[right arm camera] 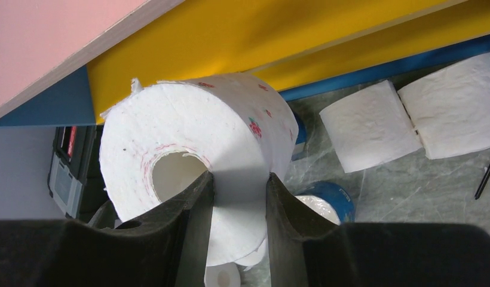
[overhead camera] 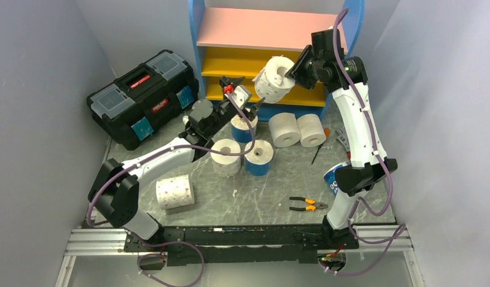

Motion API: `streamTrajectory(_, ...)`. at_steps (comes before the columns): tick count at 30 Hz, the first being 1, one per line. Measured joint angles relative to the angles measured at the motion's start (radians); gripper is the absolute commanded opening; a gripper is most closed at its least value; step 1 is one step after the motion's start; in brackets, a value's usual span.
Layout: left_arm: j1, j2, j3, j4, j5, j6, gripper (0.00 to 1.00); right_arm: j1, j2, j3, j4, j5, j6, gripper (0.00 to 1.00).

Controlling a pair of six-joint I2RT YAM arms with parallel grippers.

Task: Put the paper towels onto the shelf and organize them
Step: Place the paper towel on the shelf.

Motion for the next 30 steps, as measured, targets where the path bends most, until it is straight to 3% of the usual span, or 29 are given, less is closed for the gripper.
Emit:
streamTrajectory(12, -0.028, 0.125, 0.055, 0.01, -0.021, 0.086, 0.99, 0.004, 0.018, 0.006, -0.004, 0.002, 0.038, 0.0)
streamTrajectory(30, -0.047, 0.193, 0.138, 0.054, -0.079, 0.081, 0.99, 0.04, 0.03, 0.053, -0.009, 0.015, 0.071, 0.0)
